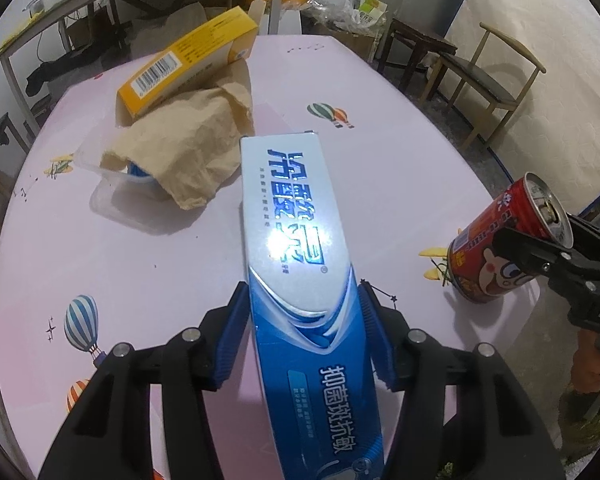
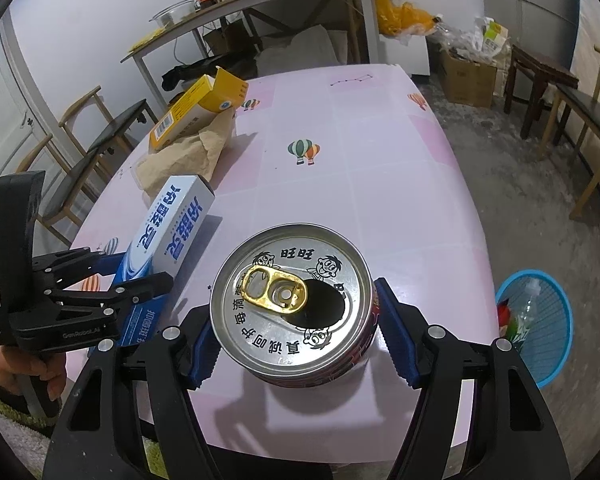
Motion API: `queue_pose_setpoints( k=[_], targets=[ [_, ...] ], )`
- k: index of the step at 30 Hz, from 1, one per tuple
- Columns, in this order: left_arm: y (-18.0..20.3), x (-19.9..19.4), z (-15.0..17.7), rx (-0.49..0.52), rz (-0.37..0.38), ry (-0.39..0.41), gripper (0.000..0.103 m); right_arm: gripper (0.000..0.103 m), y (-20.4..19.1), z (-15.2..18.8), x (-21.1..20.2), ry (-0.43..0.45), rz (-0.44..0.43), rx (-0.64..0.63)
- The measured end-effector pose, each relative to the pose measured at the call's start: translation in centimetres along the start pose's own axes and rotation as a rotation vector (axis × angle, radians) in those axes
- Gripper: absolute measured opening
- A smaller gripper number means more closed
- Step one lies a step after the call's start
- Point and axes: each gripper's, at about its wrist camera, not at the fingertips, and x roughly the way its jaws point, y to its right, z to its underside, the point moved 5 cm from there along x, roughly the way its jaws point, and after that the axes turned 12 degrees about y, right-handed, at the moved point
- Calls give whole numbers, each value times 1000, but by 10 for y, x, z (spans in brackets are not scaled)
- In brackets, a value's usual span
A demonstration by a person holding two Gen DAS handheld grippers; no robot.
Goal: Collect trash
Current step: 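Lift the toothpaste box and turn toward the wastebasket while the right gripper holds the can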
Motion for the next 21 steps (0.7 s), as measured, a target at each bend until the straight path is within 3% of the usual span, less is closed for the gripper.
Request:
queue_pose_setpoints(
  k=[21],
  targets=[
    [9, -14, -3, 41, -7, 46, 51, 65, -5, -5, -3, 14, -11, 10]
  ],
)
